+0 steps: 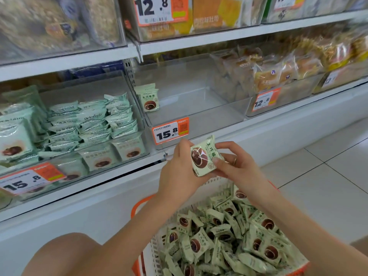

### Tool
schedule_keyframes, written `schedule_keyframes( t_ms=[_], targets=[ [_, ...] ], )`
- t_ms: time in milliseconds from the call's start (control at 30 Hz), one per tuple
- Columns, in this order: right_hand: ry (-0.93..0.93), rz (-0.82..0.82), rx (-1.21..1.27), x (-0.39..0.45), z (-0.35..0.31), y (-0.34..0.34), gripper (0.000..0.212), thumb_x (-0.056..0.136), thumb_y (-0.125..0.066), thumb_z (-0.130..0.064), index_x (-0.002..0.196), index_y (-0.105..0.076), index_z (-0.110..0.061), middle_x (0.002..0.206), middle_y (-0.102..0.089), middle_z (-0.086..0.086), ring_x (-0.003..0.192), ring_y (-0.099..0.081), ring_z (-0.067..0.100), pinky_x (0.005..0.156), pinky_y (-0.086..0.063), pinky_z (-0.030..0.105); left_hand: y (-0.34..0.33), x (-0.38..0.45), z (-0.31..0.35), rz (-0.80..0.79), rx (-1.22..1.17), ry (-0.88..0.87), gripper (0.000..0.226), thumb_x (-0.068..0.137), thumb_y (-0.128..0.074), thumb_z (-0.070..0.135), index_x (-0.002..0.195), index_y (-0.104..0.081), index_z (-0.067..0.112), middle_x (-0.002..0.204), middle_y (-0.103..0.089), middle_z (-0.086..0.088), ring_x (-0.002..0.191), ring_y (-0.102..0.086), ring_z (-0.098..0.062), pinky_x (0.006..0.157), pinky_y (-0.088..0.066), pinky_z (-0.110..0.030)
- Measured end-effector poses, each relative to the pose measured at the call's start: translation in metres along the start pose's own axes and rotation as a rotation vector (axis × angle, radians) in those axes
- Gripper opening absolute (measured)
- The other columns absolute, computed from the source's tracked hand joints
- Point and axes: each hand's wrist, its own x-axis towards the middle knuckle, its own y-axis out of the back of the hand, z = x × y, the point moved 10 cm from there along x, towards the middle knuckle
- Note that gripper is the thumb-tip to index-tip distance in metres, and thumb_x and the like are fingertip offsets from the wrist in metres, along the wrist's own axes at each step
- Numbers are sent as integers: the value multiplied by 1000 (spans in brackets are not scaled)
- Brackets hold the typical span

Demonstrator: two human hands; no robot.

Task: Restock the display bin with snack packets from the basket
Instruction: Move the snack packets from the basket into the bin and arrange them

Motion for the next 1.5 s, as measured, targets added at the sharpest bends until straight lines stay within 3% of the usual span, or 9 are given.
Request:
schedule_keyframes(
  t_ms=[167, 300, 367, 567, 733, 1000, 1167, 1300, 1500],
  targets=[
    [144, 58, -168, 14, -28, 18, 18, 87, -61, 1, 98, -68, -11, 88, -73, -4, 70, -67, 15, 66, -59, 29, 5, 12, 3, -193, 11, -114, 83, 60, -83, 52, 123, -31, 32, 120, -43, 17, 95, -48, 1, 74, -45, -27],
    [196, -138, -463, 17, -38, -3, 21, 80, -72, -13, 96, -73, -27, 90, -72, -14, 65, -61, 20, 68, -56, 32, -2, 9, 18, -306, 68, -316, 123, 61, -86, 39, 147, 2, 45, 149, -11, 17, 126, -42, -11, 83, -51, -37],
    [209, -122, -419, 20, -40, -7, 18, 77, -74, -13, 90, -70, -25, 83, -70, -11, 61, -57, 15, 68, -56, 37, -2, 10, 20, -310, 230, -376, 117, 63, -84, 38, 150, -5, 38, 150, -14, 13, 124, -44, -16, 82, -51, -38],
    [117, 78, -153, 31, -39, 3, 21, 83, -67, -5, 66, -58, -15, 72, -72, 16, 58, -67, 17, 62, -56, 36, 45, 10, 36, 138, 446, -585, 65, 63, -46, 58, 105, -66, 13, 100, -69, 0, 83, -67, -21, 68, -49, -30],
    [146, 4, -174, 34, -51, -24, 12, 85, -64, -3, 85, -52, -6, 83, -74, 13, 68, -69, 18, 62, -59, 29, 55, 22, 20, 166, 506, -495, 50, 59, -63, 46, 96, -66, 13, 83, -67, -1, 71, -66, -25, 64, -48, -32],
    [239, 106, -325, 120, -105, -34, 35, 83, -69, -4, 103, -49, -24, 92, -72, 4, 84, -70, 13, 69, -58, 30, 82, 65, -19, 196, 500, -234, 82, 73, -77, 41, 140, -41, 8, 118, -63, -11, 109, -58, -30, 96, -40, -41],
    [150, 104, -398, 214, -77, -64, 22, 81, -70, -3, 97, -56, -11, 101, -69, 14, 89, -68, 23, 72, -57, 32, 57, 75, -41, 74, 697, -337, 42, 71, -78, 30, 102, -66, 5, 85, -69, -12, 107, -57, -30, 113, -2, -39],
    [79, 94, -465, 278, -47, -94, 36, 73, -78, -5, 69, -48, -25, 99, -68, 14, 89, -65, 29, 73, -53, 42, 53, 79, -42, 141, 736, -373, 36, 53, -79, 1, 82, -59, 7, 54, -55, -4, 80, -56, -27, 114, -8, -43],
    [43, 52, -597, 312, -28, -132, 30, 74, -79, -8, 88, -53, -16, 96, -55, 4, 85, -54, 20, 71, -54, 31, 53, 78, -46, 176, 714, -435, 40, 54, -82, 4, 82, -55, 12, 57, -56, 0, 80, -52, -26, 115, -13, -44]
  ],
)
